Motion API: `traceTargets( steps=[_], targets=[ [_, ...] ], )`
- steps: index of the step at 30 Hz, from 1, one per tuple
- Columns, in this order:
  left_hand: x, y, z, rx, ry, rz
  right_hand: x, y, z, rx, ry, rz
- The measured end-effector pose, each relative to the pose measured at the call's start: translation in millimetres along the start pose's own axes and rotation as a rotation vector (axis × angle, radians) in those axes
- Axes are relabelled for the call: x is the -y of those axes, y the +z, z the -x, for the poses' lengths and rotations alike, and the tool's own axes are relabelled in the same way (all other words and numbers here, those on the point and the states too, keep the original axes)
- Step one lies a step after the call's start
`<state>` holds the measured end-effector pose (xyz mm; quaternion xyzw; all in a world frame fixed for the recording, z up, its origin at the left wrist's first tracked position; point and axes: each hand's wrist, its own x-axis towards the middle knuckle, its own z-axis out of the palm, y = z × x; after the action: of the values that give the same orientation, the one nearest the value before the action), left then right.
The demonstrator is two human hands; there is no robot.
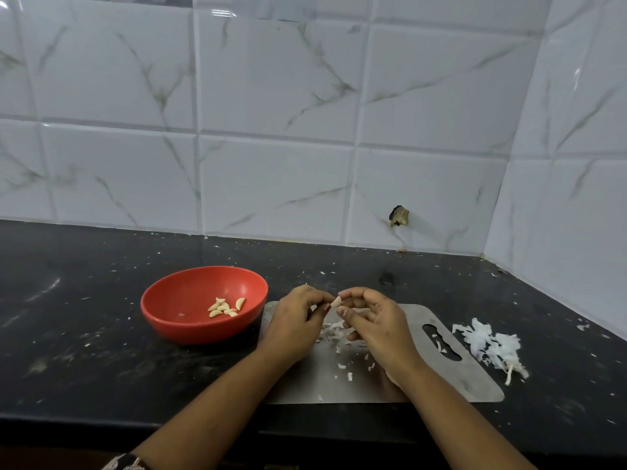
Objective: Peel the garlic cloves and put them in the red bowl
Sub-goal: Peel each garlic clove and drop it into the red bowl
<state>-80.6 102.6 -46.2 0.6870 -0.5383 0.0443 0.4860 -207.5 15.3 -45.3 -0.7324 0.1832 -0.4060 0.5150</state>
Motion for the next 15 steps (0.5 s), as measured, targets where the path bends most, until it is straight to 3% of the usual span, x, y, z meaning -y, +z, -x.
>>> traceTargets(
  steps=[11, 15],
  targets=[
    [-6.5, -1.3, 1.1, 0.122, 0.033, 0.062, -0.3, -0.4, 0.6, 0.045, -0.034, -0.034],
    [-1.6, 0.7, 2.2, 0.044, 0.023, -0.035, -2.0, -1.0, -0.9, -0.015, -0.047, 0.013]
  ],
)
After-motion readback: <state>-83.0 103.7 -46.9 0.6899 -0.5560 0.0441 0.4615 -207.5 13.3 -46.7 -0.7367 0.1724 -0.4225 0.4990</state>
